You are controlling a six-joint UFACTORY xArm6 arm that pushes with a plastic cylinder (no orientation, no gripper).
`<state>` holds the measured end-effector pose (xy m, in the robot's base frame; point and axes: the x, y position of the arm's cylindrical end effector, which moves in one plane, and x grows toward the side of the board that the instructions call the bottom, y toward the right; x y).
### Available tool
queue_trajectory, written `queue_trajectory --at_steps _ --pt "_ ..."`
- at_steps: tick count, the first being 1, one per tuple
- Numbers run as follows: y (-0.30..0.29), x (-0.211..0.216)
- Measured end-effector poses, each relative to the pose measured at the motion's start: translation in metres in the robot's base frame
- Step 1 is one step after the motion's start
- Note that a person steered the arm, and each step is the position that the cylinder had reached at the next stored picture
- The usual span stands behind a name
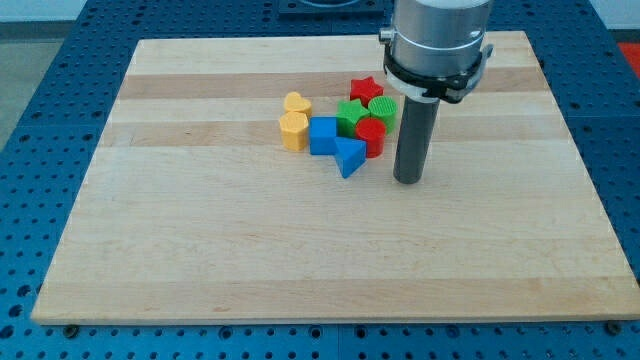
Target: Push blue cube along with yellow heart towards the top left
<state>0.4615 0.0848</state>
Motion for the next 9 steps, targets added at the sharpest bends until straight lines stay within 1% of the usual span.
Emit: queue_trajectory --at_steps 1,3,4,5,6,7,9 --pt "-0.017 0.009" --pt "-0.073 0.051" --pt "-0.089 0.031" --pt "-0.086 -0.036" --pt "-0.086 -0.051" --pt "-0.086 -0.051" --pt "-0.154 -0.087"
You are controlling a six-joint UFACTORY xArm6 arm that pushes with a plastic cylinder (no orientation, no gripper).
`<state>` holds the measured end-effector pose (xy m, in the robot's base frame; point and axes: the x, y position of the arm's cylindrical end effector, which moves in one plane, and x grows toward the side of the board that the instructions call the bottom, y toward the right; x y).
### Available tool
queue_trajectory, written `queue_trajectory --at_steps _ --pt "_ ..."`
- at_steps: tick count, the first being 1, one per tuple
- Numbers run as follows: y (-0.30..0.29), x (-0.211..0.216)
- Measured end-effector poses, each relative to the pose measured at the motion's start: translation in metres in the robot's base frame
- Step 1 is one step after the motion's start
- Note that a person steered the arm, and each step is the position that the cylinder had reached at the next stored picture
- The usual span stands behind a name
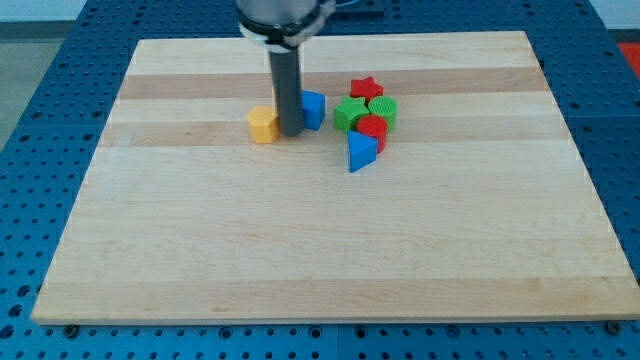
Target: Push blue cube along with yellow heart towards the top left
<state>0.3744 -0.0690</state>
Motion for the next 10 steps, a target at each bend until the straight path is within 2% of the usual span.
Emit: queue_trajectory --at_steps 1,3,5,6,8,10 --pt "-0.016 -0.005" --pt "0.041 0.047" --pt "0.088 -0.021" --pt "0.094 -0.056" --pt "0.071 -0.049" --pt "0.09 -0.043"
